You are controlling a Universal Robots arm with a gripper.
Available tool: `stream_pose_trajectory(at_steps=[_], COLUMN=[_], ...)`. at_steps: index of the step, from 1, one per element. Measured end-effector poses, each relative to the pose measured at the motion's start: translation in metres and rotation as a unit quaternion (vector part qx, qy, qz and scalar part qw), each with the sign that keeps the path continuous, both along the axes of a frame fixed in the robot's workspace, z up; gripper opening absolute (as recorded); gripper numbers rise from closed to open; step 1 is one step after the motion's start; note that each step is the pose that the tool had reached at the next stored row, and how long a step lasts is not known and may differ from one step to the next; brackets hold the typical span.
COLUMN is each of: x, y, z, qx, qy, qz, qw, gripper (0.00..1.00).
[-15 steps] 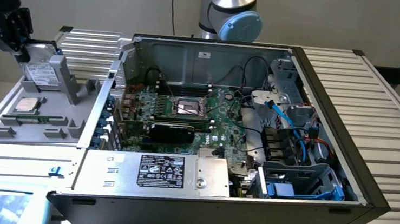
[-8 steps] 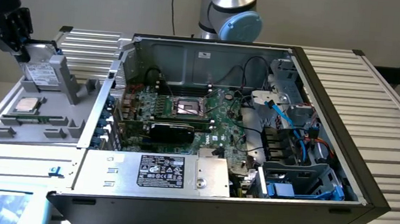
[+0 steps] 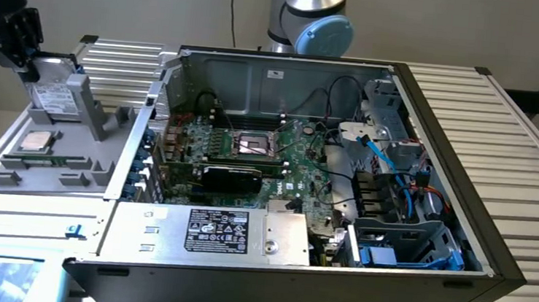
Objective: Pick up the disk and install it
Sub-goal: 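Pick up the disk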
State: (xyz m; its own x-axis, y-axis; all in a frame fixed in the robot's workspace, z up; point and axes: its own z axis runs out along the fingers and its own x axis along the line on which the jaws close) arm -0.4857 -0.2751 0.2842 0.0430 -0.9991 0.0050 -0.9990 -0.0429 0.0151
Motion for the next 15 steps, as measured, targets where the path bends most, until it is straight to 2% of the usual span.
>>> stream_pose_trajectory(at_steps=[15], x=[0.0000], y=[-0.0002], z=[0.0008], qx=[0.0000], qy=[0.0002], qz=[0.001], qw=[1.0000], gripper=[0.39])
